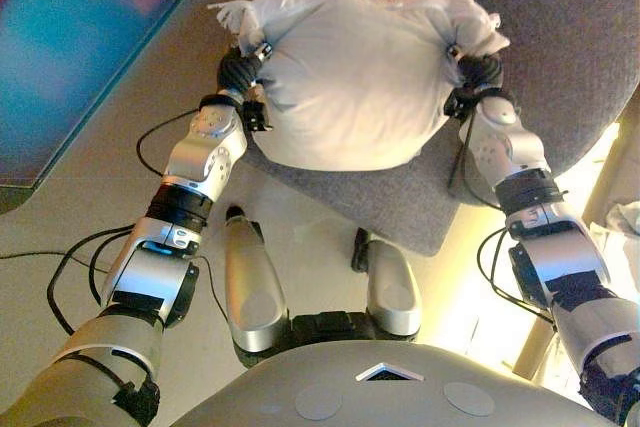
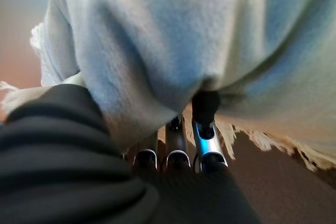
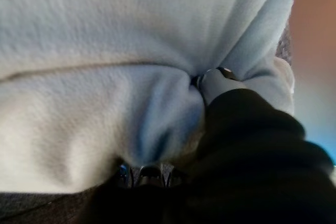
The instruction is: Pick up the cushion and take it to the sofa
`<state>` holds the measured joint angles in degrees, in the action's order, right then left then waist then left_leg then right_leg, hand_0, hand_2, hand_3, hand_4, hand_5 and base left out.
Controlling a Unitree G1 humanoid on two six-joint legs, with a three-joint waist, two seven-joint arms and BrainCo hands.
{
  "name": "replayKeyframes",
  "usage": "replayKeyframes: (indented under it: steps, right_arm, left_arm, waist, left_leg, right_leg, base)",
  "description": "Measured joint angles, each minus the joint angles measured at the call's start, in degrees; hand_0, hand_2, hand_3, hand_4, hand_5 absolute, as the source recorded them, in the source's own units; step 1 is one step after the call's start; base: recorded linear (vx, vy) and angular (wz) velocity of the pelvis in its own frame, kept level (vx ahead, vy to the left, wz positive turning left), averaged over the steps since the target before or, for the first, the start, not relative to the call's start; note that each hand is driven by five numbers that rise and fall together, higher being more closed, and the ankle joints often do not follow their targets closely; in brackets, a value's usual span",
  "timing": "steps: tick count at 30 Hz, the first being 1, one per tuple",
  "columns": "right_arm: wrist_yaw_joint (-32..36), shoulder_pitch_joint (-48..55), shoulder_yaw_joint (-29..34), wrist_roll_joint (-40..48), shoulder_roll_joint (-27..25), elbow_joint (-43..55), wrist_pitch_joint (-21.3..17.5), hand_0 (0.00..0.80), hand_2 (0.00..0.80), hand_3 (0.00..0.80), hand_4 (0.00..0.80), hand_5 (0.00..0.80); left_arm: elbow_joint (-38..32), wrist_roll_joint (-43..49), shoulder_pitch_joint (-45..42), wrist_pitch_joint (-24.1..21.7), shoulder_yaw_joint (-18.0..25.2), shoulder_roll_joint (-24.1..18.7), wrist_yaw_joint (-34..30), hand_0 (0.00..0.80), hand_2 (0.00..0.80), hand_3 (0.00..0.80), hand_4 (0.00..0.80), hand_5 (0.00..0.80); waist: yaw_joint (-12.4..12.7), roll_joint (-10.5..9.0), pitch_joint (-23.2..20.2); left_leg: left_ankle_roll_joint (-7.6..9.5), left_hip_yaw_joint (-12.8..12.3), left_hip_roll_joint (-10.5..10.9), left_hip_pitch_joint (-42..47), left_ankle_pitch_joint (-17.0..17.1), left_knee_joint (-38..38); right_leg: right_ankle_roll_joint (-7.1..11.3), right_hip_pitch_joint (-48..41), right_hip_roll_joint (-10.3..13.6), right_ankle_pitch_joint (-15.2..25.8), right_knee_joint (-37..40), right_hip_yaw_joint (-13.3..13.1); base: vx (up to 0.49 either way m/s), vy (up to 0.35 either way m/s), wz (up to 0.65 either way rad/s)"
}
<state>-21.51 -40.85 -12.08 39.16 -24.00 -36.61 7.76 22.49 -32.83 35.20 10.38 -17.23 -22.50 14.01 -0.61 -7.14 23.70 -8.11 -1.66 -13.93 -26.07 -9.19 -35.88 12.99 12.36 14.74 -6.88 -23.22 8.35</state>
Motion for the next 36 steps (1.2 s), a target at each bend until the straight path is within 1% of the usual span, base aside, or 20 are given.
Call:
replayKeyframes:
  steps: [3, 8, 15, 17, 21, 23, 27, 31, 33, 34, 35, 36]
  right_arm:
    - [0.79, -0.01, 0.06, -0.26, -1.07, -0.75, 0.0, 0.8, 0.8, 0.8, 0.8, 0.8]
    - [2.64, 0.56, 0.07, -0.79, -2.02, -2.75, 0.09, 0.8, 0.8, 0.8, 0.8, 0.8]
    - [4.67, 1.32, 0.07, -1.91, -4.63, -4.85, 0.03, 0.8, 0.8, 0.8, 0.8, 0.8]
    - [5.32, 1.32, 0.07, -1.88, -5.75, -5.45, -0.01, 0.8, 0.8, 0.8, 0.8, 0.8]
    - [7.5, 0.83, 0.03, -1.3, -6.35, -7.69, -0.07, 0.8, 0.8, 0.8, 0.8, 0.8]
    - [8.33, -0.19, -0.15, -1.23, -6.3, -9.11, -0.11, 0.8, 0.8, 0.8, 0.8, 0.8]
    - [8.41, -3.4, -2.11, -1.24, -5.93, -11.21, -0.14, 0.8, 0.8, 0.8, 0.8, 0.8]
    - [7.72, -6.32, -2.4, -1.57, -5.44, -12.59, -0.14, 0.8, 0.8, 0.8, 0.8, 0.8]
    - [6.69, -7.62, -2.4, -3.25, -5.4, -13.52, -0.18, 0.8, 0.8, 0.8, 0.8, 0.8]
    - [6.21, -8.32, -2.44, -4.3, -5.32, -13.77, -0.17, 0.656, 0.656, 0.656, 0.656, 0.656]
    - [5.8, -9.18, -2.72, -4.85, -5.29, -14.23, -0.15, 0.125, 0.125, 0.125, 0.125, 0.125]
    - [5.02, -10.02, -3.18, -4.99, -5.33, -14.58, -0.11, 0.0, 0.0, 0.0, 0.0, 0.0]
  left_arm:
    - [-0.37, 0.07, -0.06, 0.02, -0.24, 0.71, 0.03, 0.8, 0.8, 0.8, 0.8, 0.8]
    - [-0.37, 0.08, -0.34, -0.03, -2.04, 1.06, 0.03, 0.8, 0.8, 0.8, 0.8, 0.8]
    - [-2.18, -1.81, -0.34, -0.4, -4.14, 2.55, 0.15, 0.8, 0.8, 0.8, 0.8, 0.8]
    - [-3.31, -1.81, -0.23, -0.41, -4.6, 3.18, 0.19, 0.8, 0.8, 0.8, 0.8, 0.8]
    - [-3.45, -1.88, 0.24, -0.42, -5.86, 4.08, 3.0, 0.8, 0.8, 0.8, 0.8, 0.8]
    - [-3.35, -1.89, 0.86, -0.5, -6.36, 4.17, 4.72, 0.8, 0.8, 0.8, 0.8, 0.8]
    - [-2.02, -1.88, 1.41, -1.26, -6.29, 4.15, 7.38, 0.8, 0.8, 0.8, 0.8, 0.8]
    - [-0.25, -2.46, 2.18, -3.44, -6.29, 4.2, 8.22, 0.8, 0.8, 0.8, 0.8, 0.8]
    - [0.57, -3.0, 2.91, -4.28, -6.31, 4.78, 8.06, 0.8, 0.8, 0.8, 0.8, 0.8]
    - [1.23, -3.0, 3.19, -4.85, -6.29, 5.0, 7.89, 0.8, 0.8, 0.8, 0.8, 0.8]
    - [1.72, -3.0, 3.4, -5.2, -6.29, 5.08, 7.57, 0.8, 0.8, 0.8, 0.8, 0.8]
    - [1.74, -3.0, 3.42, -5.48, -6.23, 5.0, 7.06, 0.8, 0.8, 0.8, 0.8, 0.8]
  waist:
    - [0.07, -0.01, 0.0]
    - [0.04, -0.03, 0.01]
    - [0.1, -0.27, 0.09]
    - [0.09, -0.36, 0.07]
    - [0.18, -1.63, 0.12]
    - [0.21, -2.05, 0.28]
    - [0.32, -2.05, 0.29]
    - [0.89, -1.96, 0.34]
    - [1.41, -1.68, 0.53]
    - [1.51, -1.53, 0.62]
    - [1.49, -1.4, 0.71]
    - [1.53, -1.34, 0.75]
  left_leg:
    - [0.01, -0.08, 0.25, 0.43, 0.0, 0.28]
    - [0.02, -0.63, 0.05, 2.2, -0.01, 0.76]
    - [-0.13, -0.72, -1.22, 2.26, 0.08, 1.23]
    - [-0.17, -0.81, -1.67, 1.59, 0.09, 1.25]
    - [-0.36, -1.07, -1.98, 1.2, 0.2, 1.2]
    - [-0.36, -1.05, -1.94, 1.01, 0.2, 1.22]
    - [-0.36, -0.62, -1.62, 0.28, 0.2, 1.21]
    - [-0.16, -0.26, -0.47, -0.85, 0.39, 1.32]
    - [0.13, 0.14, 0.43, -1.66, 0.74, 1.44]
    - [0.23, 0.2, 0.7, -1.87, 0.91, 1.58]
    - [0.31, 0.24, 1.04, -1.98, 1.13, 1.82]
    - [0.35, 0.22, 1.55, -2.04, 1.49, 2.33]
  right_leg:
    - [0.0, -0.29, 0.22, 0.0, 0.11, -0.01]
    - [0.18, -2.01, 0.12, 0.1, 1.07, -0.04]
    - [-0.02, -1.73, -0.65, 0.49, 1.67, -0.39]
    - [-0.08, -1.64, -1.27, 1.15, 2.57, -0.25]
    - [-0.18, -1.72, -1.86, 1.57, 3.92, -0.09]
    - [-0.18, -1.76, -1.88, 1.57, 4.22, 0.08]
    - [-0.17, -1.47, -1.78, 1.57, 4.34, 0.26]
    - [-0.08, 0.06, -0.88, 1.52, 3.43, 0.22]
    - [-0.01, 0.92, -0.3, 1.53, 3.04, 0.22]
    - [0.03, 1.16, -0.11, 1.55, 2.98, 0.22]
    - [0.12, 1.39, 0.18, 1.55, 2.88, 0.23]
    - [0.19, 1.83, 0.61, 1.53, 2.58, 0.14]
  base:
    - [0.058, -0.009, 0.03]
    - [0.037, -0.042, -0.02]
    - [-0.028, -0.089, -0.04]
    - [-0.016, -0.103, -0.06]
    - [-0.011, -0.077, -0.04]
    - [-0.044, -0.02, 0.02]
    - [-0.04, 0.047, 0.05]
    - [-0.032, 0.09, 0.03]
    - [-0.049, 0.075, 0.09]
    - [-0.06, 0.071, 0.08]
    - [-0.048, 0.058, 0.07]
    - [-0.037, 0.051, 0.08]
